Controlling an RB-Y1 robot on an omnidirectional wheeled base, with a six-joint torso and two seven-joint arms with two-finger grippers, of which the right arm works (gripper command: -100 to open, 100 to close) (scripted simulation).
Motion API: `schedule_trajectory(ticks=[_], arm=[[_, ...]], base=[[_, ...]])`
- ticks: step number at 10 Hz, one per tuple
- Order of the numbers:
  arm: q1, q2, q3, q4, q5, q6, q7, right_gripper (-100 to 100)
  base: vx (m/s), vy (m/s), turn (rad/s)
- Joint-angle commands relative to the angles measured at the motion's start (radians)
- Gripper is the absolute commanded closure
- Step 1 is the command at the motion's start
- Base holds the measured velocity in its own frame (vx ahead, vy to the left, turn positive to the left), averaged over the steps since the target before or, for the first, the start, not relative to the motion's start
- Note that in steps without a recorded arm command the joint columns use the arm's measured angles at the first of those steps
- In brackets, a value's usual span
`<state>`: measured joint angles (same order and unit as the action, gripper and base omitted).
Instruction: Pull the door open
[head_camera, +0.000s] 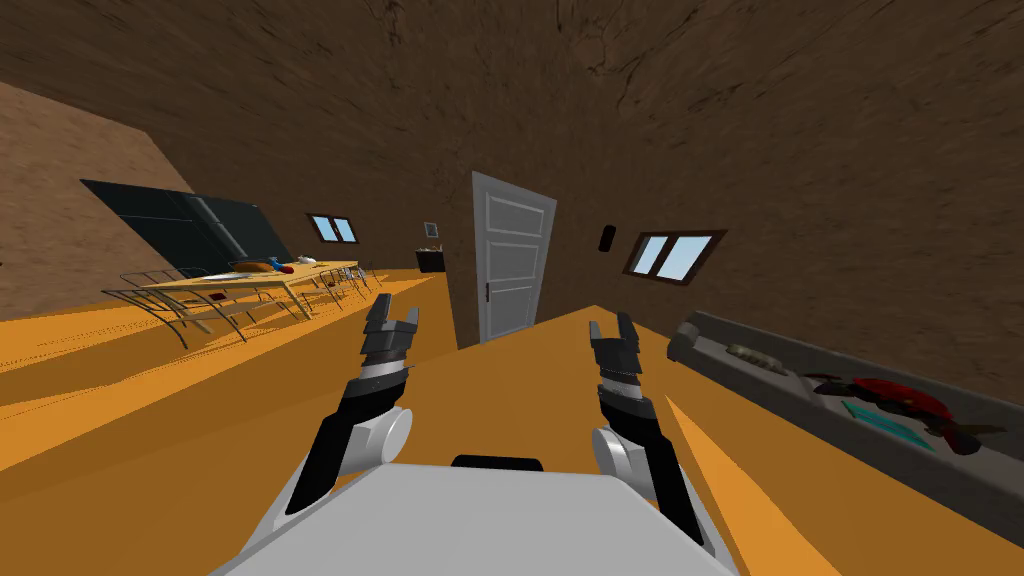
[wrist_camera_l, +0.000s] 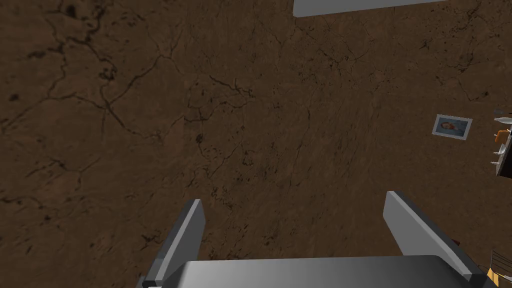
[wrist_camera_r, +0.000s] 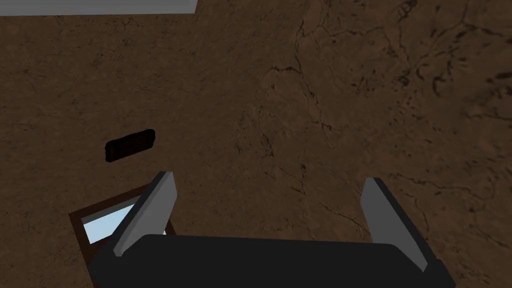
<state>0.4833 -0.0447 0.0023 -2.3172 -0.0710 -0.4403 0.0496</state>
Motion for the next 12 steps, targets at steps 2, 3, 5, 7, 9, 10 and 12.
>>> schedule_trajectory(ticks=[2, 3, 5, 7, 9, 10, 12], arm=[[-0.013, -0.010, 0.004, 0.049, -0.025, -0.014, -0.044, -100], [-0.017, -0.013, 0.006, 0.066, -0.033, -0.019, -0.059, -100], [-0.030, -0.021, 0.010, 0.113, -0.057, -0.032, -0.102, -100], [-0.040, -0.027, 0.013, 0.153, -0.077, -0.044, -0.137, -100], [-0.052, -0.034, 0.017, 0.200, -0.101, -0.057, -0.179, -100], [-0.056, -0.036, 0.019, 0.216, -0.109, -0.062, -0.193, -100], [-0.065, -0.040, 0.021, 0.250, -0.126, -0.071, -0.224, -100]], base=[[0.097, -0.002, 0.159], [0.129, 0.018, 0.142], [0.125, 0.032, 0.134], [0.132, 0.007, 0.154], [0.113, 0.007, 0.140], [0.131, 0.001, 0.164], [0.095, 0.004, 0.110]])
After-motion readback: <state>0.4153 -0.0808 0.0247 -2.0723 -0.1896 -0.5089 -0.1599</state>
